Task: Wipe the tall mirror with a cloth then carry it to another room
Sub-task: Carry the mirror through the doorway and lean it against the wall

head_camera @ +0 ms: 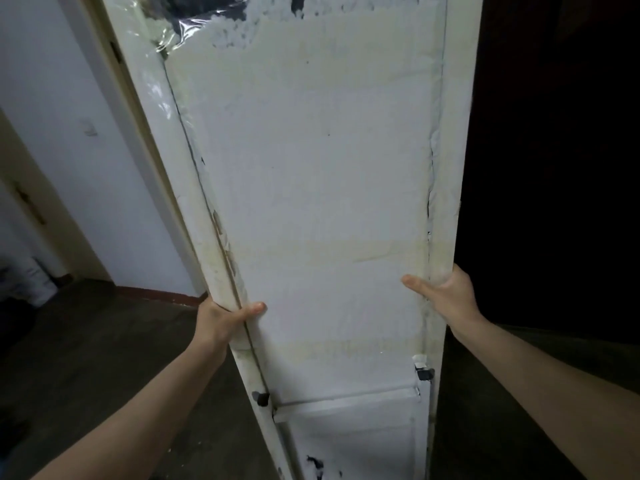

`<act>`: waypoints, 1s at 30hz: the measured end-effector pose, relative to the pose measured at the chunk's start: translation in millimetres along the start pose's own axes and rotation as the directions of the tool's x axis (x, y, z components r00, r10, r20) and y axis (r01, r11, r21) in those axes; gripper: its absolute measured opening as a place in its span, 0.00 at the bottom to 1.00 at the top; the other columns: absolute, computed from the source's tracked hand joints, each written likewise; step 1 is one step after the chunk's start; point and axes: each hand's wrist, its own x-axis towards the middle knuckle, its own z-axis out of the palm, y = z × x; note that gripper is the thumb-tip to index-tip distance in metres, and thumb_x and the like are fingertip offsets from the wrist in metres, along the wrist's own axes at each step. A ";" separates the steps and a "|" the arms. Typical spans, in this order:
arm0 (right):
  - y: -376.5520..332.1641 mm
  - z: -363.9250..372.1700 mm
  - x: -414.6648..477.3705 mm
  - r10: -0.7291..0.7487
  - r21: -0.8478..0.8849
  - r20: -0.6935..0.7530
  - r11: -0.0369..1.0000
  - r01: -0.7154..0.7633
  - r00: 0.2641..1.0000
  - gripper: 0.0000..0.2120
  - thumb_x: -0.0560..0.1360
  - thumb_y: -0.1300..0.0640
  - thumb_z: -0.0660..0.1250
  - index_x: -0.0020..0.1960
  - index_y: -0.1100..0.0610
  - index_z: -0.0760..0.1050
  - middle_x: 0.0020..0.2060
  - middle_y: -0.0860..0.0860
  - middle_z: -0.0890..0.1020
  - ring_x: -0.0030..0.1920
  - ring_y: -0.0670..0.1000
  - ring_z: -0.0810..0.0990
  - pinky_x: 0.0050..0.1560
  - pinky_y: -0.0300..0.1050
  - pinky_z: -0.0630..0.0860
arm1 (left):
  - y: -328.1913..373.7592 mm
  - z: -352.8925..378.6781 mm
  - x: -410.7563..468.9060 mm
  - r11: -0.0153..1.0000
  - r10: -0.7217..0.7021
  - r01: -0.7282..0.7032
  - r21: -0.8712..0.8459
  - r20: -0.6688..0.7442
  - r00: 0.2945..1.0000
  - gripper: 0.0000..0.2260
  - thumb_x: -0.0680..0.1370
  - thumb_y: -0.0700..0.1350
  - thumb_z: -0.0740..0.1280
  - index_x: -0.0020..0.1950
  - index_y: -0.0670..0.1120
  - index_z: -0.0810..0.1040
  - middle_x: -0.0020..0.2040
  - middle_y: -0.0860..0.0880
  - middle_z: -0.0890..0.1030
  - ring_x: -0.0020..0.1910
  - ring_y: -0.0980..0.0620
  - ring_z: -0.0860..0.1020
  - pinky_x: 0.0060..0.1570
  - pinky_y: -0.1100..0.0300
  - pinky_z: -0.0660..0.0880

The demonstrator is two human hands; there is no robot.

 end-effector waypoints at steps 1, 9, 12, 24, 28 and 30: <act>8.6 0.5 21.6 0.009 0.022 0.015 1.000 -0.010 1.000 0.16 0.61 0.56 0.80 0.45 0.47 0.79 0.37 0.38 0.85 0.41 0.37 0.83 0.34 0.28 0.76 | -1.4 11.6 13.7 1.000 -0.010 0.010 0.006 -0.008 1.000 0.23 0.62 0.38 0.80 0.55 0.40 0.80 0.52 0.44 0.84 0.52 0.44 0.82 0.53 0.49 0.79; 66.5 20.1 205.6 0.057 0.060 0.243 0.996 -0.073 0.968 0.22 0.61 0.55 0.80 0.54 0.57 0.80 0.44 0.47 0.85 0.42 0.44 0.85 0.39 0.39 0.81 | -9.4 96.7 122.7 0.997 -0.046 0.055 0.047 -0.185 0.982 0.23 0.61 0.42 0.81 0.53 0.43 0.79 0.50 0.46 0.82 0.49 0.46 0.80 0.49 0.54 0.79; 80.3 33.5 261.8 0.055 0.054 0.288 0.996 -0.074 0.956 0.22 0.61 0.55 0.80 0.53 0.57 0.81 0.45 0.48 0.85 0.46 0.47 0.84 0.46 0.44 0.80 | -10.5 115.4 157.8 0.995 -0.079 0.090 0.033 -0.237 0.968 0.32 0.56 0.46 0.81 0.57 0.40 0.79 0.53 0.44 0.83 0.51 0.44 0.81 0.54 0.48 0.79; 132.1 113.7 447.8 -0.005 0.023 0.412 1.000 -0.005 0.911 0.22 0.60 0.53 0.80 0.51 0.58 0.81 0.42 0.47 0.85 0.41 0.42 0.84 0.38 0.35 0.78 | -36.2 159.7 296.5 0.990 -0.128 0.143 0.008 -0.397 0.909 0.33 0.47 0.55 0.82 0.48 0.44 0.82 0.44 0.47 0.85 0.42 0.50 0.84 0.37 0.57 0.83; 142.0 136.0 500.0 -0.024 0.027 0.458 1.000 0.014 0.889 0.20 0.60 0.52 0.80 0.49 0.57 0.81 0.42 0.50 0.85 0.37 0.40 0.84 0.35 0.33 0.77 | -34.0 179.5 332.4 0.993 -0.102 0.118 0.009 -0.441 0.892 0.29 0.49 0.52 0.81 0.47 0.44 0.82 0.42 0.50 0.85 0.38 0.55 0.84 0.33 0.61 0.82; 148.5 149.1 528.5 -0.033 0.046 0.488 0.999 0.012 0.872 0.23 0.58 0.49 0.79 0.49 0.57 0.81 0.43 0.51 0.85 0.40 0.44 0.84 0.41 0.39 0.79 | -36.0 191.9 349.7 0.995 -0.090 0.101 -0.002 -0.470 0.878 0.25 0.52 0.49 0.81 0.46 0.46 0.82 0.42 0.51 0.85 0.39 0.55 0.84 0.32 0.64 0.80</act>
